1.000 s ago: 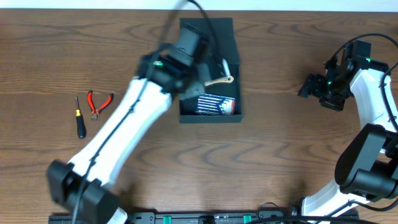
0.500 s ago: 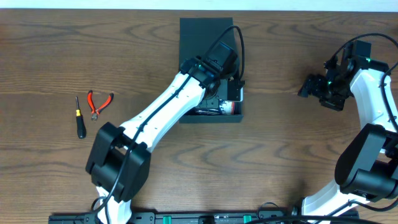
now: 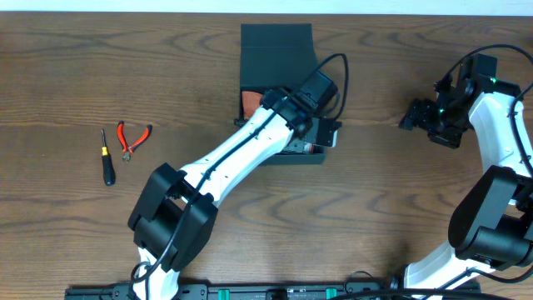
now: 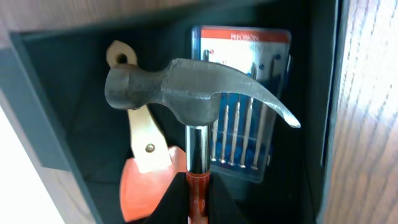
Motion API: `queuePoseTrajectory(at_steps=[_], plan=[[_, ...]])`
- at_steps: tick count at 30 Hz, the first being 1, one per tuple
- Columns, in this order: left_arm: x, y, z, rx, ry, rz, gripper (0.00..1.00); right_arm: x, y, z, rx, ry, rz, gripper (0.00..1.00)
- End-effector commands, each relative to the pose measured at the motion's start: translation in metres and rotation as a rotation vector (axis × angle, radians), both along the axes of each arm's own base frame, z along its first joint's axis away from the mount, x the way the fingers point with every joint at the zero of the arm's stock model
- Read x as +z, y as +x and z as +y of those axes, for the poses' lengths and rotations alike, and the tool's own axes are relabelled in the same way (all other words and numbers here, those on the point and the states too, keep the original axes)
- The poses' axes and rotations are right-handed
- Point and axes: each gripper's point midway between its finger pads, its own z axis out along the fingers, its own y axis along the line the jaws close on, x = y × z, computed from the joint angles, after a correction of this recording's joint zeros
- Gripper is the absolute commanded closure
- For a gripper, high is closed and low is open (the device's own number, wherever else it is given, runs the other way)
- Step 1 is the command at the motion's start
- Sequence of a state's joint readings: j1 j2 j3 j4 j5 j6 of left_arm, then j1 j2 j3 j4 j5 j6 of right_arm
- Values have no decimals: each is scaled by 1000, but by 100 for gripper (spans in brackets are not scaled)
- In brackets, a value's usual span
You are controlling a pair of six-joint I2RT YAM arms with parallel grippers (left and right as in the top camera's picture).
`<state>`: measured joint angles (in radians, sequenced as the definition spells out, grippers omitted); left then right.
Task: Pack container
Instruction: 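Carry the red-handled hammer with the left gripper into the box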
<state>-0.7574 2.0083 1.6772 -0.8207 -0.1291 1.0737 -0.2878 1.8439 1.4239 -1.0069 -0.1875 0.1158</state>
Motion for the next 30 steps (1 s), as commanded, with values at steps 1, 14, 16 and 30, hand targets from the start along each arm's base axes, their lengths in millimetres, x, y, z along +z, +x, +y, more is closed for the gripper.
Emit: queuePoseTrajectory(at_steps=[1, 14, 16, 30], plan=[[2, 6, -5, 46, -12, -43, 94, -1, -1, 3, -7, 16, 6, 16], [13, 30, -21, 359, -260, -68, 94, -2, -5, 4, -7, 20, 22, 16], [9, 28, -22, 378, -301, -15, 94, -2, -5, 4, -7, 21, 24, 16], [-22, 31, -10, 491, -381, 190, 94, -2, -7, 5, -7, 24, 31, 17]])
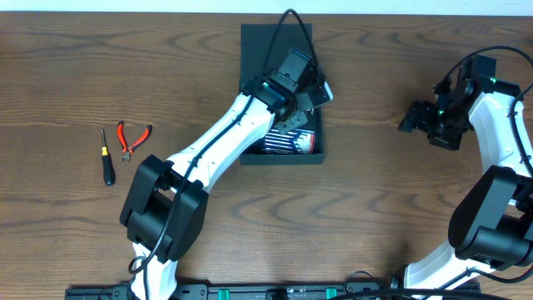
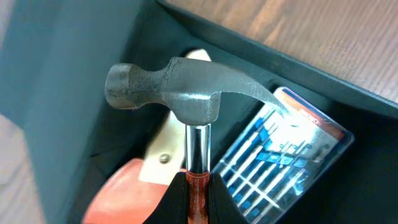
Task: Pack container
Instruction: 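Carry the red-handled hammer with the left gripper into the box, then open the left gripper to drop the hammer and withdraw, then lower the left gripper onto the red pliers and grasp them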
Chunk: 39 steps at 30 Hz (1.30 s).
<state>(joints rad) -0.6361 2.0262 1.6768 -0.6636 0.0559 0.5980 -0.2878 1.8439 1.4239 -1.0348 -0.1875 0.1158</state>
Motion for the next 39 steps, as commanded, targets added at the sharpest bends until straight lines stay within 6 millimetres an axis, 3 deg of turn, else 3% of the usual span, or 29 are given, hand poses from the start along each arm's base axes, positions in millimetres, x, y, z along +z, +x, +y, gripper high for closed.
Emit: queuePoseTrajectory(at_steps=[1, 5, 11, 13, 15, 16, 18, 21, 26, 29, 32, 35, 39], plan=[[-32, -15, -8, -15, -8, 112, 94, -1, -1, 3, -7, 16, 5, 17], [-50, -25, -6, -33, 34, 163, 94, -1, -1, 3, -8, 17, 8, 17], [-53, -28, -4, -32, 44, 176, 92, -1, -3, 4, -8, 19, 15, 17], [-53, -28, -4, -32, 44, 177, 60, -1, -3, 4, -8, 19, 16, 17], [-53, -28, -4, -30, 43, 176, 16, -1, -3, 4, -8, 19, 16, 17], [-52, -28, -4, -25, 41, 176, 4, -1, -3, 4, -8, 19, 16, 16], [-44, -25, -5, -2, 29, 164, 0, -1, -4, 4, -8, 19, 18, 16], [-11, -14, -4, 50, -2, 99, 0, -1, -4, 4, -8, 20, 19, 16], [97, 6, 16, 180, -77, -112, 0, -1, -5, 6, -7, 34, 23, 15], [160, 6, 51, 255, -104, -235, 0, -1, -6, 7, -6, 37, 26, 14], [191, -1, 105, 359, -72, -280, 0, -1, -7, 7, -7, 38, 30, 13], [189, -10, 178, 535, -13, -208, 1, -1, -8, 8, -7, 40, 35, 12], [158, -22, 266, 800, 38, -27, 1, -1, -9, 8, -7, 41, 36, 11]])
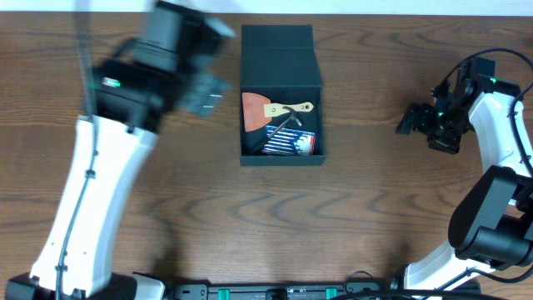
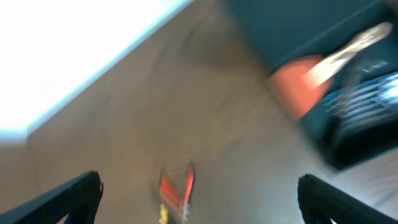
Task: Pack container
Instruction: 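Lower the left gripper onto the red pliers and grasp them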
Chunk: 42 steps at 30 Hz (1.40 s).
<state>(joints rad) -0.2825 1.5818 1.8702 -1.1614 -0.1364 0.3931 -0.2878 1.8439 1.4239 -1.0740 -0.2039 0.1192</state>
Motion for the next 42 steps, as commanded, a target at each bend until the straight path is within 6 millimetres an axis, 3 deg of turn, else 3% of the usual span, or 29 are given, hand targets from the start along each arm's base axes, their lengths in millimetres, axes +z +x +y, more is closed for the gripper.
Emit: queuePoseTrajectory(at_steps=[1, 4, 10, 14, 19, 23, 25, 35, 42], plan=[[-55, 2, 61, 207, -16, 197, 1, -1, 0, 3, -5, 14, 2, 11], [-84, 3, 101, 302, -46, 296, 2, -1, 1, 3, -5, 15, -2, 10], [-144, 9, 132, 371, -84, 473, 1, -1, 4, 2, -5, 11, -14, 11], [-188, 9, 125, 268, -93, 616, 3, -1, 4, 2, -5, 10, -17, 11], [-227, 5, 118, 178, -107, 737, 9, -1, 4, 2, -5, 10, -16, 11], [-251, 1, 117, 119, -95, 808, 19, -1, 4, 2, -5, 10, -17, 12], [-260, -1, 117, 97, -91, 833, 24, -1, 4, 2, -5, 10, -17, 12], [-306, -11, 116, 93, -99, 959, 30, -1, 4, 1, -4, 9, -16, 12], [-313, -7, 117, 94, -98, 949, 32, -1, 5, 1, -4, 9, -17, 12]])
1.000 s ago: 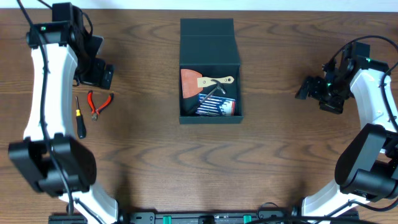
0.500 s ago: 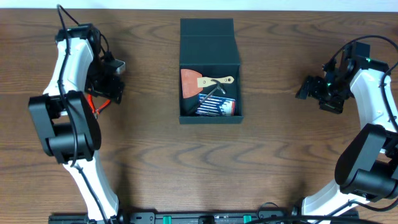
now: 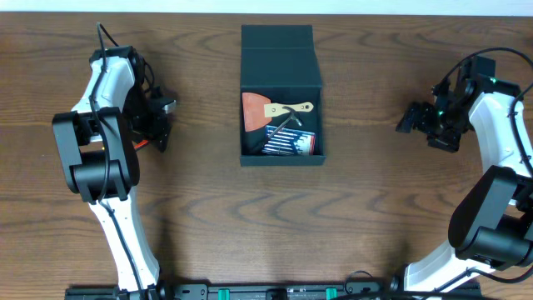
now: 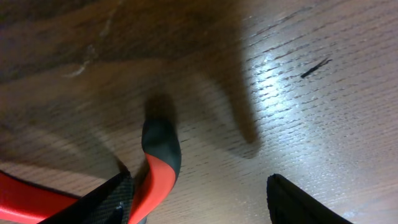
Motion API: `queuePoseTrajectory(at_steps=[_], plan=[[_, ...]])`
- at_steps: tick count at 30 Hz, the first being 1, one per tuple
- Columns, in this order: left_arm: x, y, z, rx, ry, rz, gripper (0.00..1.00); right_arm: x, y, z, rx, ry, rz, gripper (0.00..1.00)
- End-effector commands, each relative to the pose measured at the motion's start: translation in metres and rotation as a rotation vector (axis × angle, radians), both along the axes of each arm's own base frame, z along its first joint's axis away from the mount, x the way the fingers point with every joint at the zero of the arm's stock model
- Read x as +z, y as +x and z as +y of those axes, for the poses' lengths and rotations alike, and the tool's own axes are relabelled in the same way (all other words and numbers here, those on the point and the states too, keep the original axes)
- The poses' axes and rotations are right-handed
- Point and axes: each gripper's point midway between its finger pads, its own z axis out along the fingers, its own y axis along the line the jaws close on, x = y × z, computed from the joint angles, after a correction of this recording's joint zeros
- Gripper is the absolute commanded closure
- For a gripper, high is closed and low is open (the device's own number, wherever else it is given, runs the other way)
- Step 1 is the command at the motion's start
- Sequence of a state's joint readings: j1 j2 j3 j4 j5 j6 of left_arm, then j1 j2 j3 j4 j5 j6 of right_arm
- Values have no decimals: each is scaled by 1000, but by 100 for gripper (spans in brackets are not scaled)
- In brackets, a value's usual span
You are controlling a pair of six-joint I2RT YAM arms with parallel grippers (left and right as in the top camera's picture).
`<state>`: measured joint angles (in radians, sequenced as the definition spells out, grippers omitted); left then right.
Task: Pack container
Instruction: 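Lower the left gripper onto the red pliers and grasp them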
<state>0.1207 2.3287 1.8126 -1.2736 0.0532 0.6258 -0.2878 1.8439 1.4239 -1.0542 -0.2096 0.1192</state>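
Observation:
The black container (image 3: 281, 92) stands open at the table's middle. It holds an orange scraper (image 3: 256, 108), a hammer (image 3: 287, 121) and a blue screwdriver set (image 3: 291, 143). My left gripper (image 4: 202, 186) is open, low over the wood at the far left. A red-and-black pliers handle (image 4: 158, 158) lies just inside its left finger (image 4: 109, 202). The right finger (image 4: 305, 202) stands well apart. In the overhead view the left gripper (image 3: 156, 125) covers most of the pliers. My right gripper (image 3: 415, 117) hangs at the far right, nothing seen in it.
The container's lid (image 3: 279, 42) lies open toward the far edge. The left arm's links (image 3: 96, 150) cover the table strip at the far left. Bare wood lies between the container and each gripper.
My left gripper was open and high in a blurred view left of the container. Now it is down at the table over the pliers, one handle between its fingers. The right arm has not moved.
My left gripper held the hammer by its handle over the container, above the scraper and screwdriver set, at two moments. Then the hammer lay in the container and the gripper was open, off to the left. Now it is open around a pliers handle.

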Motion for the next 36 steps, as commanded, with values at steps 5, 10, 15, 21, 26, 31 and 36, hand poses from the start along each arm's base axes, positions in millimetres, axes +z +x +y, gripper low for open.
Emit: queuePoseTrajectory(at_steps=[5, 10, 15, 21, 26, 31, 36], plan=[[-9, 1, -2, -3, -21, 2, 43, -1, 0, 2, -5, 8, 0, 12], [-9, 1, -2, -26, -28, 1, 59, -1, 1, 2, -5, 8, 0, 12], [-11, 6, 3, -155, -34, -25, 60, -1, 3, 1, -5, 4, -11, 12], [-15, 21, 10, -163, 9, -83, 64, 0, 8, -1, -6, -1, -31, 12], [-17, 20, 10, -163, 9, -79, 73, 0, 8, -1, -6, -1, -32, 12], [-23, 6, 8, -164, 0, -35, 73, 0, 8, -1, -6, -1, -32, 13], [-42, -7, 7, -165, -4, -18, 72, 0, 8, -1, -6, -1, -32, 13]])
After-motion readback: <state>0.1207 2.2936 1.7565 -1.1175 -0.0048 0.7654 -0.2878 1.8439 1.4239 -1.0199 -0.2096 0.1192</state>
